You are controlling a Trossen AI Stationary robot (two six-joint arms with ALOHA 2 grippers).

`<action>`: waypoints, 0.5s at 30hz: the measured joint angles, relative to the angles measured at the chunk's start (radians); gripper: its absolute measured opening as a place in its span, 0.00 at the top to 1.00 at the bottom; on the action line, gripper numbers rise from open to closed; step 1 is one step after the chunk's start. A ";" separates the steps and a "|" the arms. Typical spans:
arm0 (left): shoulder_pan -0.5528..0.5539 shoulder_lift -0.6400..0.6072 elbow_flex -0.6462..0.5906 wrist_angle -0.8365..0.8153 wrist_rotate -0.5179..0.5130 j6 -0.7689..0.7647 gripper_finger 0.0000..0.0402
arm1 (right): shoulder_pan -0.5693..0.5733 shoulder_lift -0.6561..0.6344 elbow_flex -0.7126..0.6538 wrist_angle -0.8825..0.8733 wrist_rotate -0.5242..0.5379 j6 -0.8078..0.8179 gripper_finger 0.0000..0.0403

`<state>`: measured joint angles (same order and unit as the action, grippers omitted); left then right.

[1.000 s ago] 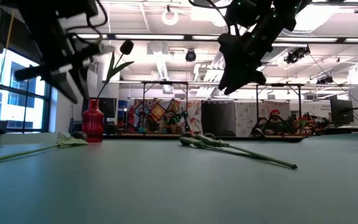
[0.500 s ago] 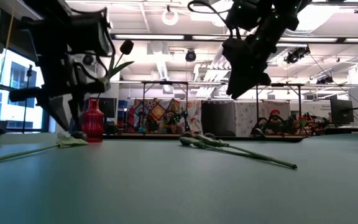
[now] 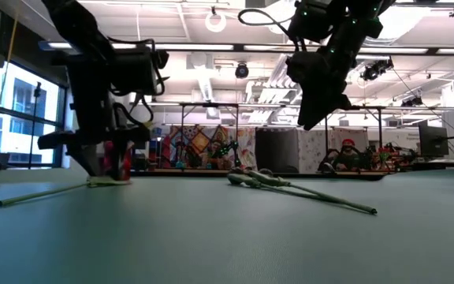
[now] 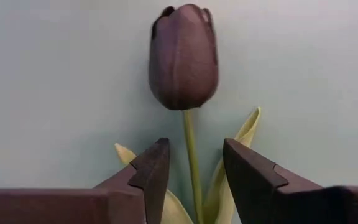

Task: Sort flowers into vase by color
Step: Put the black flower into the red vase

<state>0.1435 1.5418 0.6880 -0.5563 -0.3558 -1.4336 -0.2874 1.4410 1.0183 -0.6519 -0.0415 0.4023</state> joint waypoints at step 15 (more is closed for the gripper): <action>-0.036 -0.016 -0.003 0.040 0.015 0.030 0.98 | 0.000 0.000 0.000 -0.004 -0.009 0.019 0.72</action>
<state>0.1075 1.5262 0.6849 -0.5167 -0.3406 -1.4035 -0.2874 1.4410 1.0183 -0.6556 -0.0504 0.4212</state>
